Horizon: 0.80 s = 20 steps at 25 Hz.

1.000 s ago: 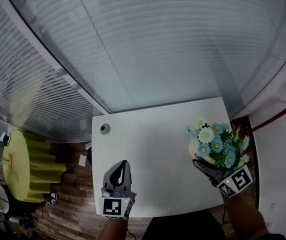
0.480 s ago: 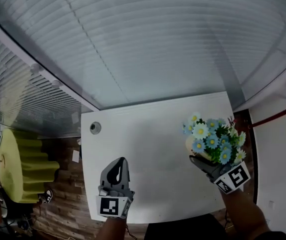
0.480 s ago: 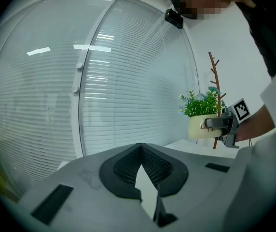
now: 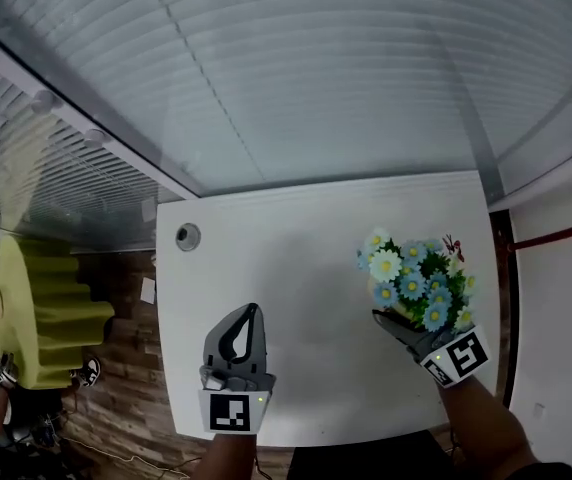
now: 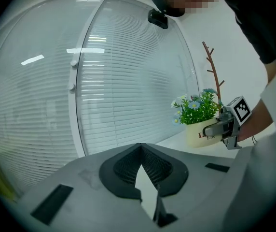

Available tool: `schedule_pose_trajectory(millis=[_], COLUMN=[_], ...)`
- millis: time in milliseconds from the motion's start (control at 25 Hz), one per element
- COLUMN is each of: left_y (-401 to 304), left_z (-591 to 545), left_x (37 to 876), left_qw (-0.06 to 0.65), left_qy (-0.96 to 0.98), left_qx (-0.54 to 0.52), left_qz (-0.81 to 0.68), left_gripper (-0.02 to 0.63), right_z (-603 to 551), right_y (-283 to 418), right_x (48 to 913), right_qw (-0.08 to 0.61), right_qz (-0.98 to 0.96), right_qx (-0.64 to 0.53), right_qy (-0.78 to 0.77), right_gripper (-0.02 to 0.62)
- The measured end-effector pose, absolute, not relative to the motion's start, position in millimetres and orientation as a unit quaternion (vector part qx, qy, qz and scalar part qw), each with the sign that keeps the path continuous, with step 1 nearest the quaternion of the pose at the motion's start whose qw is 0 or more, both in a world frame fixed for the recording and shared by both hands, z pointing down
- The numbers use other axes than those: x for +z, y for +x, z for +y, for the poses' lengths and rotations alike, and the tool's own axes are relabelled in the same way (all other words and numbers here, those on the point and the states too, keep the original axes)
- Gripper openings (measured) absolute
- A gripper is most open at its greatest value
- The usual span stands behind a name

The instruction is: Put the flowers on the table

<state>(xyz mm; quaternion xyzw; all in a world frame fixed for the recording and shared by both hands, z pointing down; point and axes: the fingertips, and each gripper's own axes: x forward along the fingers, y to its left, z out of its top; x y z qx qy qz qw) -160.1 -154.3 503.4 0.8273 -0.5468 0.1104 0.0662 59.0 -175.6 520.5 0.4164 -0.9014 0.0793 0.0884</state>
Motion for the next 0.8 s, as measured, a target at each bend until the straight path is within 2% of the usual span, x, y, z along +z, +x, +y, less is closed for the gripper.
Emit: schedule_pose_trajectory(millis=[800], left_y=[-161.4], left_z=[-127.3], left_x=[526.9], left_qw=[0.101], left_qy=[0.809], left_qx=[0.133], left_qz=[-0.564], left_gripper=[0.000], right_z=[-171.4], right_y=[44.7], right_x=[576.6], right_qw=[0.160], right_qz=[-0.902], right_qx=[0.090], right_qy=[0.391], right_gripper=[0.551])
